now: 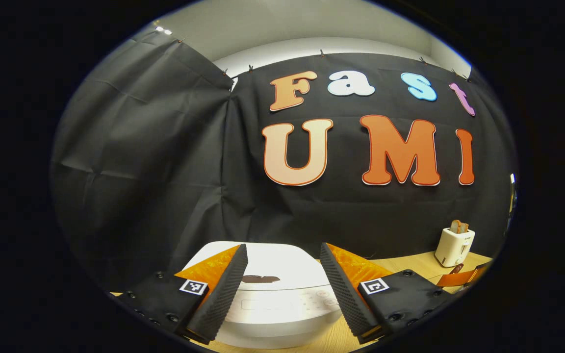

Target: Close the left gripper, press the button to open the rice cooker; take a wooden spoon from the chopstick holder with the right hand, scoop a spoonful of rice and pour it into the rice cooker, then put the wooden spoon back into the chopstick holder.

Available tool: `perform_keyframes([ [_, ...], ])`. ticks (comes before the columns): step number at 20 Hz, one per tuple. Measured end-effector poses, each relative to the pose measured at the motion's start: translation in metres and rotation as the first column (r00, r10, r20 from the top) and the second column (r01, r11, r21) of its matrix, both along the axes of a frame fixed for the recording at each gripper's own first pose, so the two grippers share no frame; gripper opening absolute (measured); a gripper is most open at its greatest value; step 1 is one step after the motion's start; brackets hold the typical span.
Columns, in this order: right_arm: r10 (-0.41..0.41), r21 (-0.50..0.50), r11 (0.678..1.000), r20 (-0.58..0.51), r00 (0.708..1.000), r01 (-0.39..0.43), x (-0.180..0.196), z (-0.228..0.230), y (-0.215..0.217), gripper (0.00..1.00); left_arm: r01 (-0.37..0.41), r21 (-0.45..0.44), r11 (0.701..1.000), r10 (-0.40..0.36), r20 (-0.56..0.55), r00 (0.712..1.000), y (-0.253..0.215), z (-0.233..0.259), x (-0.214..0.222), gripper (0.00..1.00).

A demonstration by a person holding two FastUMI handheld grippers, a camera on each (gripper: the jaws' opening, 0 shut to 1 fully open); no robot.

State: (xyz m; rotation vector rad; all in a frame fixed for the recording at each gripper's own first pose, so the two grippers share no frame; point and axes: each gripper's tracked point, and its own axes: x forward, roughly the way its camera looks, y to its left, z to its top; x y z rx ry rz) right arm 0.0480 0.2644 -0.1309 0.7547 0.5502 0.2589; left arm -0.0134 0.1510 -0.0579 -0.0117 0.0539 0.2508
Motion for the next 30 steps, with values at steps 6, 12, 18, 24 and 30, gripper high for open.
perform_keyframes([
  [6,-0.042,0.214,0.973,-0.196,0.980,0.085,0.011,-0.021,-0.012,0.09,0.001,-0.001,1.000,-0.001,0.009,1.000,0.001,0.003,-0.003,0.95],
  [12,-0.078,0.329,0.928,-0.284,0.956,0.173,0.016,-0.028,-0.026,0.08,0.005,-0.005,1.000,-0.005,0.001,1.000,-0.001,0.002,0.001,0.95],
  [18,-0.090,0.465,0.852,-0.326,0.941,0.242,0.020,-0.019,-0.045,0.09,0.003,-0.002,1.000,-0.003,-0.002,1.000,-0.001,0.003,0.003,0.95],
  [24,-0.115,0.522,0.797,-0.361,0.926,0.303,0.021,-0.022,-0.068,0.09,-0.005,0.003,1.000,0.006,-0.009,1.000,-0.003,0.002,0.003,0.95],
  [30,-0.129,0.628,0.698,-0.361,0.924,0.343,0.029,-0.005,-0.093,0.09,0.000,0.006,1.000,0.000,0.001,1.000,-0.009,0.009,0.008,0.95],
])
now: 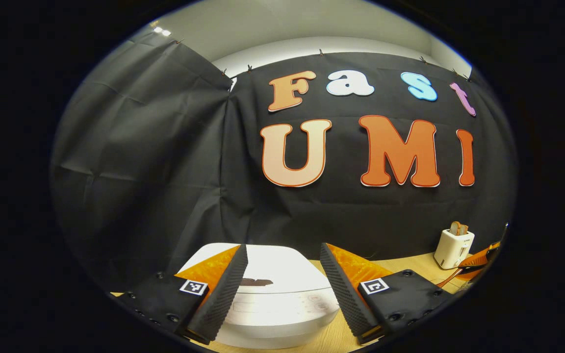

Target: Close the left gripper, press the button to open the rice cooker; take a wooden spoon from the chopstick holder with the right hand, scoop a spoonful of rice and pour it into the rice cooker, then put the wooden spoon back into the chopstick holder.

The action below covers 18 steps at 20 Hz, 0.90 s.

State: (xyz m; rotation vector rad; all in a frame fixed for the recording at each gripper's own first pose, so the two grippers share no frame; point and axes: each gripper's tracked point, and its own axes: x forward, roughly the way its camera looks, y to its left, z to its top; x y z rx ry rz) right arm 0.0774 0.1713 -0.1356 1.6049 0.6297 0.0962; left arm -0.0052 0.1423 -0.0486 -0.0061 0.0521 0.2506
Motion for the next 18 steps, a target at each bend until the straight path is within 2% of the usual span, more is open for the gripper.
perform_keyframes([
  [7,-0.050,0.173,0.984,0.001,0.999,0.049,0.010,0.015,-0.024,0.08,-0.013,0.016,1.000,0.013,0.006,1.000,0.000,0.006,0.005,0.97],
  [10,-0.054,0.246,0.968,-0.012,0.998,0.055,0.013,0.018,-0.022,0.08,-0.013,-0.020,1.000,0.013,0.000,1.000,0.006,0.007,0.010,0.97],
  [13,-0.051,0.274,0.960,-0.016,0.999,0.054,0.017,0.019,-0.022,0.09,-0.038,-0.015,0.999,0.038,-0.012,0.999,0.021,0.010,0.012,0.97],
  [16,-0.058,0.269,0.961,-0.015,0.998,0.060,0.022,0.022,-0.024,0.08,-0.040,-0.086,0.995,0.034,-0.072,0.997,0.032,0.002,0.015,0.95],
  [18,-0.065,0.256,0.964,-0.008,0.998,0.065,0.023,0.022,-0.027,0.08,-0.062,-0.090,0.994,0.051,-0.119,0.992,0.050,-0.004,0.018,0.96],
])
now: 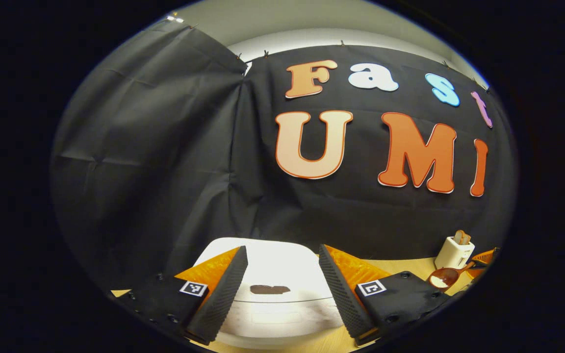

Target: Close the left gripper, press the button to open the rice cooker; take a wooden spoon from the chopstick holder with the right hand, scoop a spoonful of rice and pour it into the rice cooker, then put the wooden spoon back into the chopstick holder.

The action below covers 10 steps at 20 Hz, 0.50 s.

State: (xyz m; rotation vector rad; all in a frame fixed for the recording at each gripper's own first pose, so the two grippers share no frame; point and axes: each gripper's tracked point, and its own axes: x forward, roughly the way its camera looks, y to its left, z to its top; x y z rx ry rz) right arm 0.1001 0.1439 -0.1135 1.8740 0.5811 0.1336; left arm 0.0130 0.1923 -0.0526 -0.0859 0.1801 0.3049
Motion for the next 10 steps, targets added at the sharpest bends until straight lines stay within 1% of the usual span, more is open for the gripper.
perform_keyframes([
  [2,-0.006,-0.003,1.000,0.000,1.000,0.006,0.002,-0.002,-0.005,0.08,-0.006,-0.008,1.000,0.005,-0.041,0.999,0.011,-0.003,0.004,0.94],
  [3,-0.012,-0.005,1.000,-0.002,1.000,0.012,0.003,-0.003,-0.008,0.08,-0.012,0.002,1.000,0.012,-0.067,0.998,0.017,-0.007,0.004,0.92],
  [6,-0.029,-0.022,0.999,-0.015,0.999,0.029,0.001,-0.011,-0.018,0.08,-0.029,0.040,0.999,0.035,-0.143,0.989,0.031,-0.015,0.010,0.45],
  [7,-0.036,-0.027,0.999,-0.019,0.999,0.036,0.002,-0.013,-0.021,0.08,-0.033,0.040,0.999,0.040,-0.164,0.986,0.033,-0.019,0.012,0.29],
  [8,-0.041,-0.035,0.999,-0.023,0.999,0.040,0.002,-0.016,-0.023,0.08,-0.020,0.032,0.999,0.026,-0.187,0.982,0.030,-0.023,0.015,0.14],
  [9,-0.045,-0.036,0.998,-0.028,0.999,0.044,0.000,-0.018,-0.025,0.08,-0.007,0.020,1.000,0.011,-0.219,0.976,0.024,-0.031,0.011,0.07],
  [10,-0.046,-0.042,0.998,-0.033,0.998,0.045,0.000,-0.020,-0.026,0.08,0.018,-0.017,1.000,-0.021,-0.240,0.971,0.015,-0.036,0.010,0.05],
])
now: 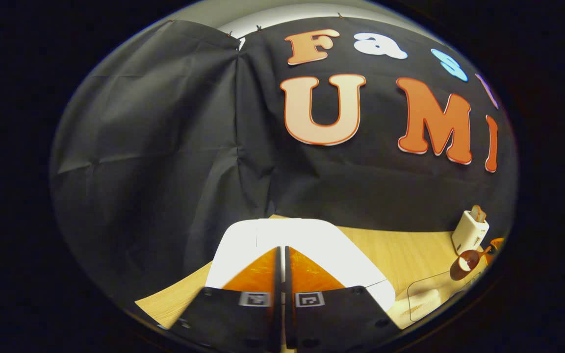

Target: Close the left gripper, press the button to open the rice cooker; take a wooden spoon from the chopstick holder with the right hand, scoop a spoonful of rice and pour it into the rice cooker, then put the wooden spoon back into the chopstick holder.

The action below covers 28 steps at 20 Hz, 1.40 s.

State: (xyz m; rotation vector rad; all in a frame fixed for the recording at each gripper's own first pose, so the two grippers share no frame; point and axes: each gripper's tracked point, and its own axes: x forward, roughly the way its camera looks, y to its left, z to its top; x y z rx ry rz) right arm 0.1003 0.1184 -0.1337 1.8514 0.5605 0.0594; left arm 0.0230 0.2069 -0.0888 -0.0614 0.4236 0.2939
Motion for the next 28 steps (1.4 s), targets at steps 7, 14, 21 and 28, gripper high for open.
perform_keyframes([
  [7,-0.003,-0.016,1.000,-0.011,1.000,0.003,-0.004,-0.009,-0.002,0.08,0.023,-0.081,0.996,-0.035,-0.153,0.988,-0.016,-0.043,-0.002,0.04],
  [14,-0.004,-0.054,0.999,-0.015,1.000,0.003,-0.005,-0.005,0.002,0.08,-0.006,0.040,0.999,0.001,0.121,0.993,-0.004,0.036,0.007,0.04],
  [21,0.017,-0.087,0.996,0.008,1.000,-0.016,-0.002,0.010,0.021,0.08,-0.086,0.150,0.985,0.031,0.332,0.943,0.017,0.101,-0.005,0.04],
  [28,0.066,-0.116,0.992,0.057,0.996,-0.059,0.013,0.043,0.059,0.09,-0.086,0.117,0.989,0.045,0.318,0.947,0.038,0.079,-0.023,0.27],
])
